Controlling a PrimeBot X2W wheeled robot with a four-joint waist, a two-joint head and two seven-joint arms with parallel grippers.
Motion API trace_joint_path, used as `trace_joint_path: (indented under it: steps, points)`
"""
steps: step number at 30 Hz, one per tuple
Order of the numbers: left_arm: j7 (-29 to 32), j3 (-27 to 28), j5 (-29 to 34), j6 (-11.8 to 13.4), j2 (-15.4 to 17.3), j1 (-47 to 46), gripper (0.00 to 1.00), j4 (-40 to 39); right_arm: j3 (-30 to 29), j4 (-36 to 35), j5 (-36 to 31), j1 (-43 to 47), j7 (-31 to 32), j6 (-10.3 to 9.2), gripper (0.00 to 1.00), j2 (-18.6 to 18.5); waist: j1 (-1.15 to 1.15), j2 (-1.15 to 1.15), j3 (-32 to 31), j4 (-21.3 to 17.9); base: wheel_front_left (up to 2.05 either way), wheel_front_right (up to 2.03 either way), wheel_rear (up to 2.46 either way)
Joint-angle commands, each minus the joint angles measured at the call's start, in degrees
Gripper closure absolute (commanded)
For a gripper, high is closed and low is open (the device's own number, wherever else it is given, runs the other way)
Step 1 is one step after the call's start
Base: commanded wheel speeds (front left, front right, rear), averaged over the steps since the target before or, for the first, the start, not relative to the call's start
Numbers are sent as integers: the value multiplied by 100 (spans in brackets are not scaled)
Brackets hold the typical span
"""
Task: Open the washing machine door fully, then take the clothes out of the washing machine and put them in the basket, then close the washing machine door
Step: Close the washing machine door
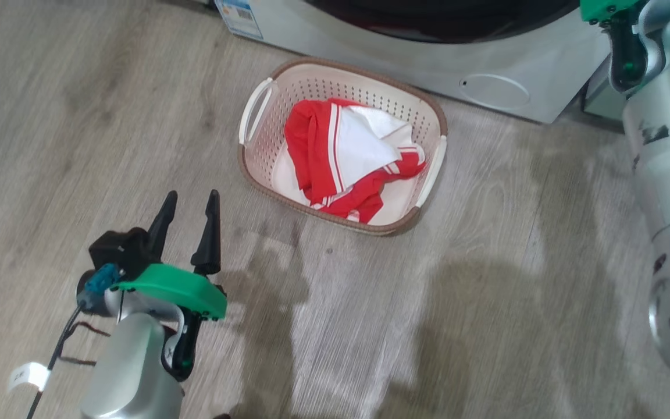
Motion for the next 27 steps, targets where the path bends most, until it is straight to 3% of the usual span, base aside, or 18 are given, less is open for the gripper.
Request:
trace_joint_path:
  steps: [1, 6, 7, 8, 9, 17, 27]
  points:
    - [-38, 238, -1, 5, 108, -12, 0, -139, 89, -414, 86, 121, -35, -6, 100, 197, -1, 0, -117, -19, 0, 0, 0]
    - [-38, 444, 91, 5, 108, 133, 0, -107, 391, -1091, 426, 893, -35, -6, 100, 315, -1, 0, -479, -165, 0, 0, 0]
    - [-38, 501, 137, 5, 108, 164, 0, -110, 420, -1231, 518, 1065, -35, -6, 96, 330, -1, 0, -569, -205, 0, 0, 0]
    - [-38, 566, 182, 5, 108, 192, 0, -116, 465, -1354, 599, 1250, -35, -6, 44, 344, -1, 0, -663, -251, 0, 0, 0]
    - [-38, 641, 230, 5, 109, 218, 0, -113, 525, -1461, 669, 1445, -35, -6, 0, 355, -1, 0, -772, -303, 0, 0, 0]
    - [-38, 1004, 342, 5, 338, 230, 0, 94, 513, -2183, 661, 2759, -35, -6, 0, 343, -1, 0, -1424, -680, 0, 0, 0]
    - [-38, 767, 180, 5, 699, 338, 0, 95, -394, -3475, 88, 4747, -35, -6, 0, 414, -1, 0, -1985, -1245, 0, 0, 0]
